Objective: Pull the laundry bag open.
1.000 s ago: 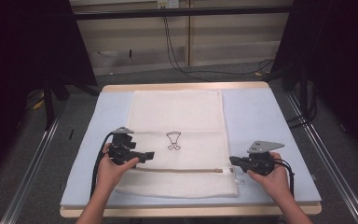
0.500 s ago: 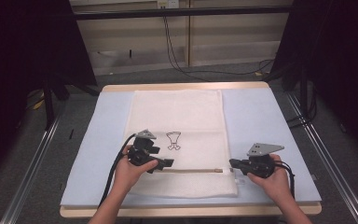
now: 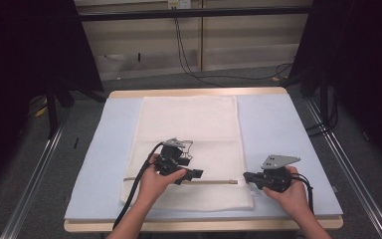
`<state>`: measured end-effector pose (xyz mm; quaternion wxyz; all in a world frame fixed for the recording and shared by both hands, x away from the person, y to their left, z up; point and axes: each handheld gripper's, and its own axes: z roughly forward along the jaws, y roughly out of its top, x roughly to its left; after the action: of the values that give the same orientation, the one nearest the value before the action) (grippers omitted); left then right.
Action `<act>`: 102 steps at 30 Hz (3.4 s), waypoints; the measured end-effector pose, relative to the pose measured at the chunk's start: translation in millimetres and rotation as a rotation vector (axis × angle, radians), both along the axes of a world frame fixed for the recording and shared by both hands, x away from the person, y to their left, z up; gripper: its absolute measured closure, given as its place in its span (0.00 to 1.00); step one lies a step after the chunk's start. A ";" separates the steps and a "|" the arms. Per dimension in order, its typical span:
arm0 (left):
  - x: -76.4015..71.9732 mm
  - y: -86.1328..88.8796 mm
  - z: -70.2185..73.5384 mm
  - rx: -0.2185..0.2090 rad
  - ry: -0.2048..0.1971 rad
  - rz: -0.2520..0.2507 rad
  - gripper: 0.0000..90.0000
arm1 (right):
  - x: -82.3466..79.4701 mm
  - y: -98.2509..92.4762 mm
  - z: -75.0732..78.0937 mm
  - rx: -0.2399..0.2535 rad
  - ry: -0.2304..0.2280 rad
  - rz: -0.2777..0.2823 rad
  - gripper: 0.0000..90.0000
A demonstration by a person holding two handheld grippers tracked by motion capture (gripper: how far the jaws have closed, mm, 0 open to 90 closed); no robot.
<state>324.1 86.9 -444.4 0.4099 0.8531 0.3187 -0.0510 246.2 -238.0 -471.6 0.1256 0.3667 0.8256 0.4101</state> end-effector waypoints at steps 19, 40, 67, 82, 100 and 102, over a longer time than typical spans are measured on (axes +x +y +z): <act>3.1 -35.8 -8.3 -0.063 0.199 0.023 0.45 | -0.3 2.8 -1.9 -0.021 0.006 0.013 0.99; 0.0 -63.1 -14.8 -0.068 0.307 0.029 0.58 | -1.2 6.1 -2.6 -0.027 0.005 0.036 1.00; -4.8 -93.3 -28.6 0.002 0.428 0.110 0.82 | -1.5 12.1 -10.2 -0.055 0.003 0.067 1.00; -10.2 -108.9 -34.8 -0.048 0.504 0.174 0.85 | -2.0 12.0 -11.7 -0.045 -0.002 0.060 1.00; -9.9 -110.8 -35.6 -0.026 0.521 0.198 0.97 | -5.5 12.1 -14.2 -0.043 -0.025 0.056 1.00; -8.8 -109.5 -36.0 -0.037 0.536 0.193 0.97 | -5.6 12.0 -14.8 -0.037 -0.026 0.052 1.00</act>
<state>315.3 -22.7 -480.4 0.3295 0.7672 0.4944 -0.2415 240.5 -226.0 -486.4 0.1323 0.3372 0.8407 0.4025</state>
